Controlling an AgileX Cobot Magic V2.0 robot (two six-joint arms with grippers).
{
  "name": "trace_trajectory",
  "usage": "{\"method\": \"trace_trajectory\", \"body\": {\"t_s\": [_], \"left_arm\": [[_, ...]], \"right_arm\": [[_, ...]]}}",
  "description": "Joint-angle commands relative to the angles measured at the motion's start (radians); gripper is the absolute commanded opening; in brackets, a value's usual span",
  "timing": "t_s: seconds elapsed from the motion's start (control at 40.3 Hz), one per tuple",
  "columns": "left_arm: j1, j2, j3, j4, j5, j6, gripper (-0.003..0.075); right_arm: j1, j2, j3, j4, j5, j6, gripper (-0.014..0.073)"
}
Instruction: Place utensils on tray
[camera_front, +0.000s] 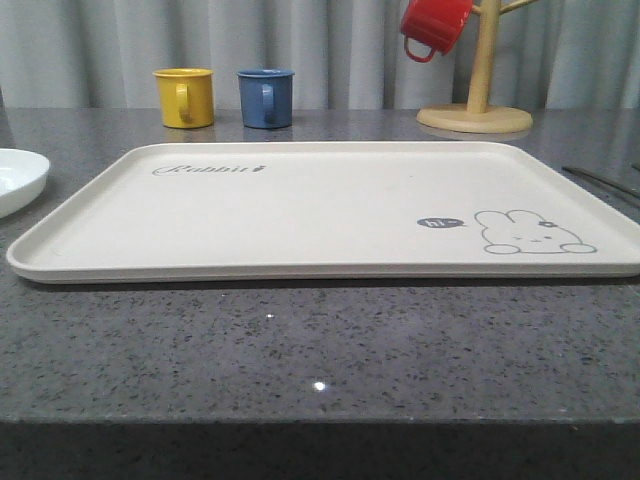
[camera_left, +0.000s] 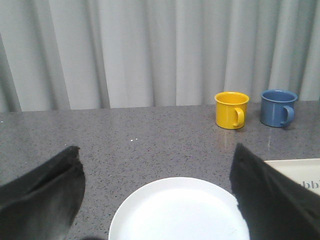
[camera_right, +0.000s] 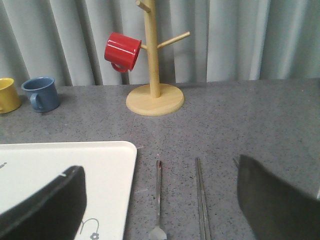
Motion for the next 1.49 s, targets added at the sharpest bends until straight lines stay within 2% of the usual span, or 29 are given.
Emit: {"method": "trace_trajectory", "body": {"t_s": [0.0, 0.174, 0.273, 0.397, 0.496, 0.62, 0.942, 1.264, 1.364, 1.463], "left_arm": [[-0.001, 0.045, -0.055, -0.010, -0.067, -0.003, 0.0578], [-0.073, 0.207, -0.181, -0.010, 0.039, 0.001, 0.0578], [-0.145, 0.328, -0.277, -0.007, 0.168, 0.048, 0.0578], [-0.217, 0.498, -0.405, 0.013, 0.392, 0.086, 0.0563], [-0.231, 0.630, -0.499, 0.013, 0.554, 0.087, 0.0536], [-0.231, 0.764, -0.585, 0.013, 0.672, 0.089, 0.0502], [-0.231, 0.992, -0.652, 0.013, 0.786, 0.127, 0.0442], [-0.231, 1.061, -0.652, 0.013, 0.808, 0.133, 0.0436], [-0.231, 1.061, -0.652, 0.013, 0.808, 0.135, 0.0367], [-0.231, 1.061, -0.652, 0.013, 0.808, 0.135, 0.0237]], "right_arm": [[-0.006, 0.012, -0.033, 0.002, -0.078, -0.006, 0.0652], [-0.004, 0.012, -0.033, 0.002, -0.078, -0.006, 0.0652], [-0.004, 0.012, -0.033, 0.002, -0.078, -0.006, 0.0652], [-0.004, 0.012, -0.033, 0.002, -0.078, -0.006, 0.0652], [-0.004, 0.012, -0.033, 0.002, -0.078, -0.006, 0.0652], [-0.004, 0.012, -0.033, 0.002, -0.078, -0.006, 0.0652], [-0.004, 0.012, -0.033, 0.002, -0.078, -0.006, 0.0652], [-0.004, 0.012, -0.033, 0.002, -0.078, -0.006, 0.0652], [-0.004, 0.012, -0.033, 0.002, -0.078, -0.006, 0.0652], [-0.004, 0.012, -0.033, 0.002, -0.078, -0.006, 0.0652]]}}
